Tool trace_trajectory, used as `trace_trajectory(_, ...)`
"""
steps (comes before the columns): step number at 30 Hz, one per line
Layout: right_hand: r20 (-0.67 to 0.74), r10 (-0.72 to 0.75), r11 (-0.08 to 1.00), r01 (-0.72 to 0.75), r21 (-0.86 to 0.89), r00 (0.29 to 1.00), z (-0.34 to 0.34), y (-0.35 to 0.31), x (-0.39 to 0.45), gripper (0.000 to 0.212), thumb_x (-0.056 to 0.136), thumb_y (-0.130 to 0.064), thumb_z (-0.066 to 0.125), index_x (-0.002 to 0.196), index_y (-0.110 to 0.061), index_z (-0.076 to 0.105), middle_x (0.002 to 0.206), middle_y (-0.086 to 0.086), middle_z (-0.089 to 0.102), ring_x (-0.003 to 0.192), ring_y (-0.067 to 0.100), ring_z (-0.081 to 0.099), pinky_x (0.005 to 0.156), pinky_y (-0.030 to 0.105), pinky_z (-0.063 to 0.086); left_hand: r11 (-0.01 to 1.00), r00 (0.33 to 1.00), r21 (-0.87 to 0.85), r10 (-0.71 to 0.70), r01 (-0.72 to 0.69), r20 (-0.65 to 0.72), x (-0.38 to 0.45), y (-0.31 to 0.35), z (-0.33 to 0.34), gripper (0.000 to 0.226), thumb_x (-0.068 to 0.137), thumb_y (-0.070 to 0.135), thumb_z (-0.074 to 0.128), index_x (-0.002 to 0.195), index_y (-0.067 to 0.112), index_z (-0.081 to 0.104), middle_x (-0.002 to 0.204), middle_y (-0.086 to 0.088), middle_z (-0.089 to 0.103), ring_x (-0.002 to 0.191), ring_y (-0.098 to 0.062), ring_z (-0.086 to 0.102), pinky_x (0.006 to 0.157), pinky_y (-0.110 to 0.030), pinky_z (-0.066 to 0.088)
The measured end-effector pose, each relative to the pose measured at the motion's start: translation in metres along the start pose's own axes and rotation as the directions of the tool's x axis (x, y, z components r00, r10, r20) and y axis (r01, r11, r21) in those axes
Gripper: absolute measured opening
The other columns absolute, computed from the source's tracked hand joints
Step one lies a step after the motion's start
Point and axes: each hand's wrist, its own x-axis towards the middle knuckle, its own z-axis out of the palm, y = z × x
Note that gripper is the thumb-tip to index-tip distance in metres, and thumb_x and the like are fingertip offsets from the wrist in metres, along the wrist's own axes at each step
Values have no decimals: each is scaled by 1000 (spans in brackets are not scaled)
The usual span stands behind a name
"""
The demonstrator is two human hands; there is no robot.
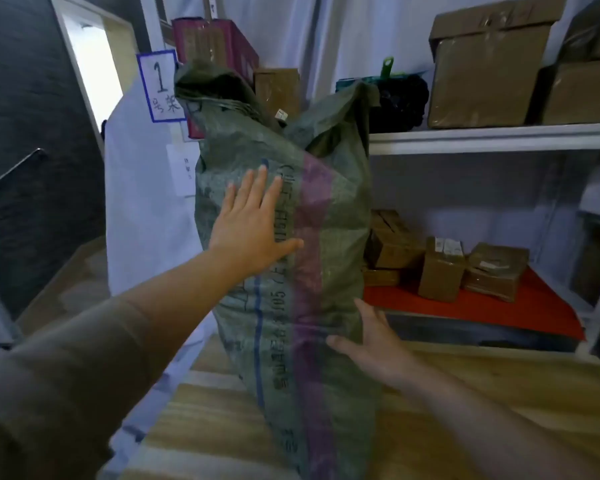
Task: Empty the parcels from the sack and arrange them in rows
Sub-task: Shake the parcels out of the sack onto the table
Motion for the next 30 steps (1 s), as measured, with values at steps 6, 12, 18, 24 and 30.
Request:
trace_trajectory(6,-25,72,997,-72,21,997,20,19,28,94,89,-46,68,159,-23,10,163,0,13,150,22,15,117,34,23,987,988,65,152,-149,-33,35,-9,40,79,92,58,53,152,12,30,158,-7,29,151,-31,10,124,-45,7)
trace_trajectory(12,-88,174,969,-155,191,981,37,70,43,108,63,-63,82,149,-24,31,152,-5,36,139,16,39,116,40,36,974,949,-42,205,-221,-241,53,-20,63,8,89,5,62,95,8,65,96,-13,64,92,-34,54,78,-40,39)
trace_trajectory(18,-145,369,897,-311,314,918,62,127,7,81,43,-71,87,105,-25,63,100,-5,72,101,18,68,76,25,56,964,932,-144,168,-224,-321,45,-14,67,9,96,5,49,87,3,51,82,-23,57,75,-39,53,62,-48,40)
trace_trajectory(24,38,595,698,-540,470,803,87,126,-7,69,71,-21,89,123,-14,45,117,0,57,115,21,55,95,29,47,964,922,-183,116,-195,-369,53,-9,65,21,98,14,49,101,0,65,99,-22,65,94,-39,57,83,-49,43)
trace_trajectory(30,79,661,556,-558,616,746,123,142,-4,61,76,-17,86,129,-3,58,128,10,63,114,29,62,90,30,52,942,909,-285,48,-180,-415,58,-1,54,21,99,17,50,102,7,68,103,-14,67,98,-31,58,89,-45,47)
